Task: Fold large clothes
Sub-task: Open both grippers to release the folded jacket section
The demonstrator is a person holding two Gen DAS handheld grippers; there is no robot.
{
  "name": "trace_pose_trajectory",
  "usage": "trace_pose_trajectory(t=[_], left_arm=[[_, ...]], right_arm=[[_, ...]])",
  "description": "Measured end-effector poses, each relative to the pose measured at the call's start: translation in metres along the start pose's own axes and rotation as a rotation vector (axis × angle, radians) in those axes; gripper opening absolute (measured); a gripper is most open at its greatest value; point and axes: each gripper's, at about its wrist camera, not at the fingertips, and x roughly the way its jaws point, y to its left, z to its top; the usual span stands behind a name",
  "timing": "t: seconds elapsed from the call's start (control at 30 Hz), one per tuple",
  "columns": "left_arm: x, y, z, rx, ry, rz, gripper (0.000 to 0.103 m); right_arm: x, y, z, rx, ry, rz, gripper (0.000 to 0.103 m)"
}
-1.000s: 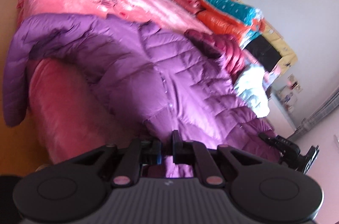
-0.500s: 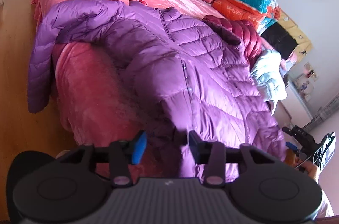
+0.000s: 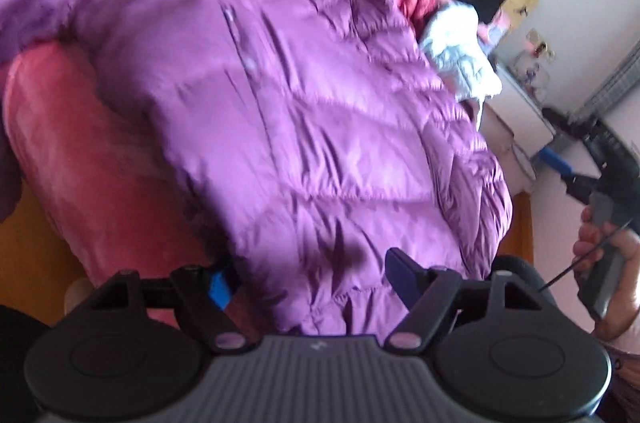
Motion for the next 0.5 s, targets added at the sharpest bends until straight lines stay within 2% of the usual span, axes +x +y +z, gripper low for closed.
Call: trace_pose_trajectory(t=[0.07,0.13,0.2,0.27,0.37,0.5], left_arm=[[0.006,-0.006,-0.001,0.026,0.029,-0.018,0.07],[0.007,-0.013,-0.003,0.063,0.039,-0.024,0.057],[0.003,-0.015,-0.004,0.082,0.041,-0.052,0.031],[-0.005,-0.016,-0.005,0.08,0.03,-0.094,0.021],[-0.023,-0.017,-0.003,0.069,-0.032,-0.148,0.017],[-0.058,-0.012,0.004,-0.047,-0.144,-0.241,0.016]], right_arm=[[0.0,0.004,-0.001,-0.017,0.014,0.012,0.101],[0.0,0.007,-0.003,-0.026,0.031,0.021,0.101],[0.0,0.011,-0.004,-0.039,0.042,0.03,0.101],[-0.001,0.014,-0.004,-0.055,0.046,0.035,0.101],[-0.004,0.019,-0.001,-0.067,0.039,0.056,0.102],[-0.003,0.023,0.003,-0.075,0.044,0.096,0.103]])
